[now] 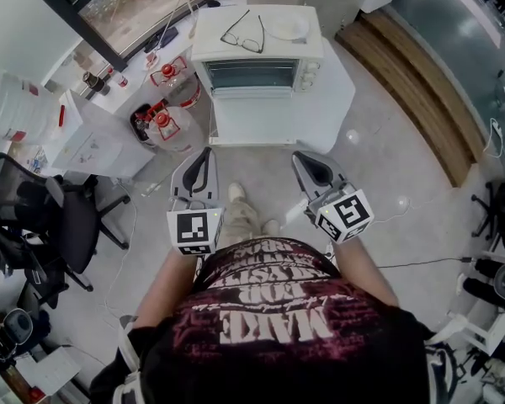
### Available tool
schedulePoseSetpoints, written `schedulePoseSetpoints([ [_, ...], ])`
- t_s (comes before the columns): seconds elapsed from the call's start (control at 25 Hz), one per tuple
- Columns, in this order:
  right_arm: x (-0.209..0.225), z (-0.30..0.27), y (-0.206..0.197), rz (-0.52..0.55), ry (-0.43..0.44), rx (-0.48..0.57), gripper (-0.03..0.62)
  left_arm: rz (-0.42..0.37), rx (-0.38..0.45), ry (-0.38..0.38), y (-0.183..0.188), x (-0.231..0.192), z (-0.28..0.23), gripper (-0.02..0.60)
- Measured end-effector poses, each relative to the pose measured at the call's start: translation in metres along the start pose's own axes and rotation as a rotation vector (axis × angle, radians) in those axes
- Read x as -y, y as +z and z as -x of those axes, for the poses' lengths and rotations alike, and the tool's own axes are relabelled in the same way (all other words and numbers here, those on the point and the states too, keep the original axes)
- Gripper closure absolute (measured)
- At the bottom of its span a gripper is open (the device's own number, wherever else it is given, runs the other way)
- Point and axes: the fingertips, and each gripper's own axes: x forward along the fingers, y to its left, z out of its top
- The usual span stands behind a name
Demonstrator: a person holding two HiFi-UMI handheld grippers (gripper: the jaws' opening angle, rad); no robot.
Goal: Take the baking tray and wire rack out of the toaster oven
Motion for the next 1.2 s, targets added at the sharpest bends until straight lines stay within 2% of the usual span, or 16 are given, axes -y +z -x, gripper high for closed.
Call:
schedulePoseSetpoints([
  [0.72,0.044,-0.085,0.019,-0.017,-0.057,-0.014,0.592,0.008,0.001,-0.058,0.009,-0.061,-0.088,0.579],
  [1.2,0.061,-0.143,0.034,0.001,-0.098,-0.028,0.591,0.020,0.032,-0.111,0.018,-0.104,-0.143,0.580],
])
